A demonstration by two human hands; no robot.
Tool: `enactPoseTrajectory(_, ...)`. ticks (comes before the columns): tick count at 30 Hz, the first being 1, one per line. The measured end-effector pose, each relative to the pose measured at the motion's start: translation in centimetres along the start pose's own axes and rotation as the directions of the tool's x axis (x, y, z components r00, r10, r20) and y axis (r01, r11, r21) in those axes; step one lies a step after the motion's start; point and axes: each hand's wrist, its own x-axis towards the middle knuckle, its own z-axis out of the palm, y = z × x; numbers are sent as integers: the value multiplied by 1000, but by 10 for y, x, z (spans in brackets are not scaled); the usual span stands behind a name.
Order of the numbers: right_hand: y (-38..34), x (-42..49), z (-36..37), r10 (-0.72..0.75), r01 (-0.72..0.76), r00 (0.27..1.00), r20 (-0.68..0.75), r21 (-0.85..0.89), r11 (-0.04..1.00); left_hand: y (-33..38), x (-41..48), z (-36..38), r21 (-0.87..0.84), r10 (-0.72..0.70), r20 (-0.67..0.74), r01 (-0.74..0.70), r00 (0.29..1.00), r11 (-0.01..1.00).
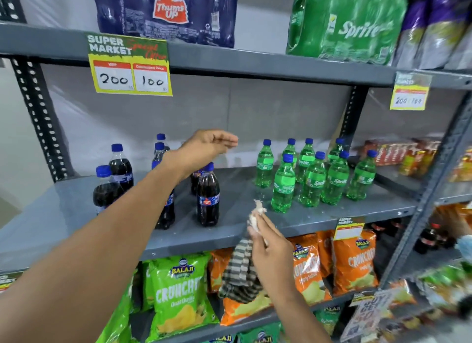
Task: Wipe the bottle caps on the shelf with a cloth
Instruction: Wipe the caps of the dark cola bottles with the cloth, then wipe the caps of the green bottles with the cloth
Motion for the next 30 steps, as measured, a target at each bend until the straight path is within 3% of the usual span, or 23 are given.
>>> enactPoseTrajectory(5,11,11,-46,-54,57,992,-113,20,998,27,19,40,48,105,52,-108,993,993)
enactPoseTrajectory(11,38,51,-86,-217,205,970,-106,-107,973,19,62,105,103,23,60,-29,998,994)
enactPoseTrajectory(15,54,89,-90,-472,443,881,-18,-319,838,8,87,134,0,-60,48,60,997,998)
enactPoseTrajectory(19,72,124,-82,-537,606,793,287,-462,648,-5,96,153,-132,-87,64,95,994,987)
enactPoseTrajectory(22,83,139,-84,-570,676,737,363,-393,623,-13,94,161,-251,-73,77,90,994,964)
enactPoseTrajectory(27,86,163,-95,-646,817,572,505,-289,498,-17,92,158,-369,-64,122,105,991,924)
enactPoseTrajectory(30,86,164,-100,-647,829,553,524,-274,487,-17,91,159,-374,-78,129,122,989,920)
